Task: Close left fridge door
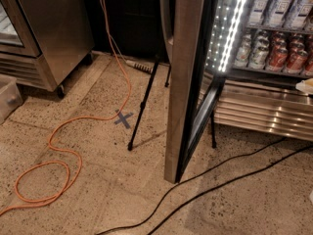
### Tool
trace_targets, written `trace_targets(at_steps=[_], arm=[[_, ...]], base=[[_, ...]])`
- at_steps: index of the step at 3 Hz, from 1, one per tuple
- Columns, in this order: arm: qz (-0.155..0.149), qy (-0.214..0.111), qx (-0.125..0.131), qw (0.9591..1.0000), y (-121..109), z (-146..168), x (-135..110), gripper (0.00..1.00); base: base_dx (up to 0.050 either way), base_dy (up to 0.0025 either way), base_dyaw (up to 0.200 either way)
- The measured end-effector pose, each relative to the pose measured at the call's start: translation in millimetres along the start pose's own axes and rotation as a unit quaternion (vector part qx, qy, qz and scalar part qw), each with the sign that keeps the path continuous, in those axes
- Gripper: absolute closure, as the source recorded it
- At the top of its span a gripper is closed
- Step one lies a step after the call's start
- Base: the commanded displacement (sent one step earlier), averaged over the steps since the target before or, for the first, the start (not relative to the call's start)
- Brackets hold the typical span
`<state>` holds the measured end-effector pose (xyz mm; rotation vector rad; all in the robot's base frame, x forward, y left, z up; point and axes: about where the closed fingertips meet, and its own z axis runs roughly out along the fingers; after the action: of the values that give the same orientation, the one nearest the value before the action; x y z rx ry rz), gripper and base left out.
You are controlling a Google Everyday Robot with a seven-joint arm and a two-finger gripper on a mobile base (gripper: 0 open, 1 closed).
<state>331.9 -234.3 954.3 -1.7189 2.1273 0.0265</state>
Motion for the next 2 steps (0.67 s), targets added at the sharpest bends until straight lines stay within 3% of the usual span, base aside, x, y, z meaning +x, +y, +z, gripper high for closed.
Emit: trace_targets(at_steps=[2], arm=[[0.0, 0.0, 0.0, 1.0, 0.0, -0.1, -0.1, 0.42]], base=[[0.0, 0.0, 0.0]])
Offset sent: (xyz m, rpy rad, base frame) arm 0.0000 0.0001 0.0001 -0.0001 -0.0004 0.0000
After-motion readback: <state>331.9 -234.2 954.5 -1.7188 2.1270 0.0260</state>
